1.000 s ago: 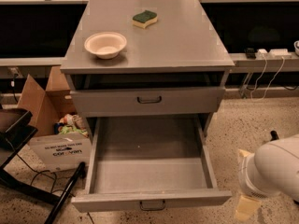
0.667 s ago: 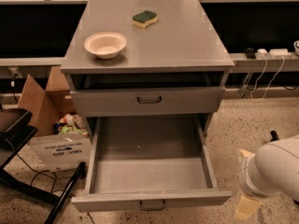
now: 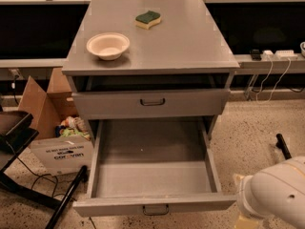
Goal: Close middle drawer
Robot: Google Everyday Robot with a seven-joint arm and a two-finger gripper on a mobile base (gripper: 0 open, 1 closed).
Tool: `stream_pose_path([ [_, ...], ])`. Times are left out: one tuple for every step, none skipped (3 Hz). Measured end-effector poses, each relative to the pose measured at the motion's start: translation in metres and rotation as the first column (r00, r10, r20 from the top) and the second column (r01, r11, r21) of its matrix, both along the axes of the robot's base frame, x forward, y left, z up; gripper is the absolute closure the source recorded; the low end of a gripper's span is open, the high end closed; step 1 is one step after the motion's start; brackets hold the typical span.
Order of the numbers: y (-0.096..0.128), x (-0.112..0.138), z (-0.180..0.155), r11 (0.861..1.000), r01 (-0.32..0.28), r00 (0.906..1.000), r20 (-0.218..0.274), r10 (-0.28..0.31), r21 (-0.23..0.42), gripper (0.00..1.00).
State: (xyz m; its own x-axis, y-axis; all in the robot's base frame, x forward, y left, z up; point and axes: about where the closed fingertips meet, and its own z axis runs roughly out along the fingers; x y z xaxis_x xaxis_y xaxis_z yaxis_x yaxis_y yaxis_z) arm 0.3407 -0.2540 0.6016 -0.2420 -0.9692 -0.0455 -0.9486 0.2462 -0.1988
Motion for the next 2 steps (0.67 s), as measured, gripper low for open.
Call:
stream_pose_path([
  [0.015,-0.009,-0.059,0.999,-0.04,0.9991,-0.014,0.04,0.036,0.43],
  [0.034,-0.004,-0.109,0.995,-0.063,0.998,0.003,0.063,0.08,0.66],
])
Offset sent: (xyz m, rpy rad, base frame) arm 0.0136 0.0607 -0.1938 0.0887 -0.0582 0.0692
